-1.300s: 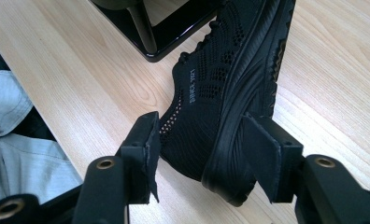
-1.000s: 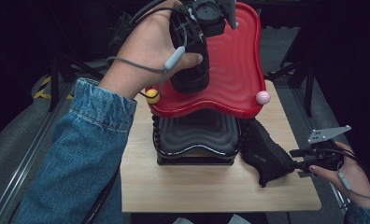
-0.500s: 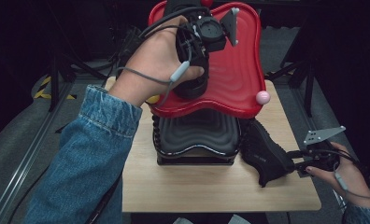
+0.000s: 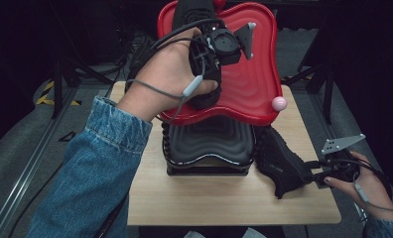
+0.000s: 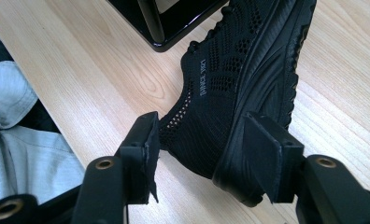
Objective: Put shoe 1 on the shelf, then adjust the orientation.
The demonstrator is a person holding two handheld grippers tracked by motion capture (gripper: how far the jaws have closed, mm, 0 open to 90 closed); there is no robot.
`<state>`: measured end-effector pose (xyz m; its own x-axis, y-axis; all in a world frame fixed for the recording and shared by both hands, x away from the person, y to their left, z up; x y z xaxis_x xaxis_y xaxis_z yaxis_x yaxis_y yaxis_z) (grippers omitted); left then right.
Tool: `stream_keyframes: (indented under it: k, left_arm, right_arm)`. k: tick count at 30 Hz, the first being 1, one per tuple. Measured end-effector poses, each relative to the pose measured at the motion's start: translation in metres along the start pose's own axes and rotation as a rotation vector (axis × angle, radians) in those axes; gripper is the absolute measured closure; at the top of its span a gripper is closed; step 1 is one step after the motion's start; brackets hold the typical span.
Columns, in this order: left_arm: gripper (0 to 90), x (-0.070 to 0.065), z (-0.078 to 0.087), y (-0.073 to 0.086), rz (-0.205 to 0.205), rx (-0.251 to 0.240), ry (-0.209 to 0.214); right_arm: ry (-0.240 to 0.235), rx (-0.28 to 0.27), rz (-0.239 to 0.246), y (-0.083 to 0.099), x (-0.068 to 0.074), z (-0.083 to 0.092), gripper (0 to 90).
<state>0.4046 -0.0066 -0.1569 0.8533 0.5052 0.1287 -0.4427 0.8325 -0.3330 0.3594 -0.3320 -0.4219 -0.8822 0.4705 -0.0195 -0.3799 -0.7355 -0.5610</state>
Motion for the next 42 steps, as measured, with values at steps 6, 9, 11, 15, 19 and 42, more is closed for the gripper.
stream_keyframes:
  k: [6,9,11,15,19,42]
  left_arm:
    - [51.6,0.002,0.002,-0.001,0.062,-0.038,0.019]
    - [49.4,0.000,0.007,-0.001,0.064,-0.044,0.022]
    - [47.8,0.000,0.011,-0.001,0.064,-0.055,0.015]
    - [44.0,0.001,0.016,0.001,0.071,-0.058,-0.005]
    - [43.9,0.000,0.022,0.002,0.071,-0.076,-0.007]
    - [44.0,-0.001,0.072,0.036,0.094,-0.134,-0.043]
  right_arm:
    - [-0.001,-0.002,-0.001,0.000,0.000,0.000,46.6]
    - [0.001,0.000,-0.005,0.001,-0.001,0.001,46.5]
    - [0.003,-0.001,-0.004,0.001,-0.001,0.001,46.4]
    - [0.004,0.001,-0.007,0.004,0.000,0.002,46.2]
    - [0.008,-0.003,-0.011,0.004,0.000,0.004,46.1]
    - [0.000,0.000,0.000,-0.001,-0.006,-0.001,45.7]
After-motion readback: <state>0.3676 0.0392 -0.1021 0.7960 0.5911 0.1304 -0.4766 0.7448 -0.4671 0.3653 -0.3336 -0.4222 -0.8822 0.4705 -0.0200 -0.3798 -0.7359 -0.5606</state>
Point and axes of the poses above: each handheld gripper's, and its own axes: z roughly backward along the jaws, y roughly out of its underside, x roughly to its left, the point moved 8 cm from there along -z, roughly forward along the jaws, and after that the axes turned 14 degrees about z, right-handed, at the moved point
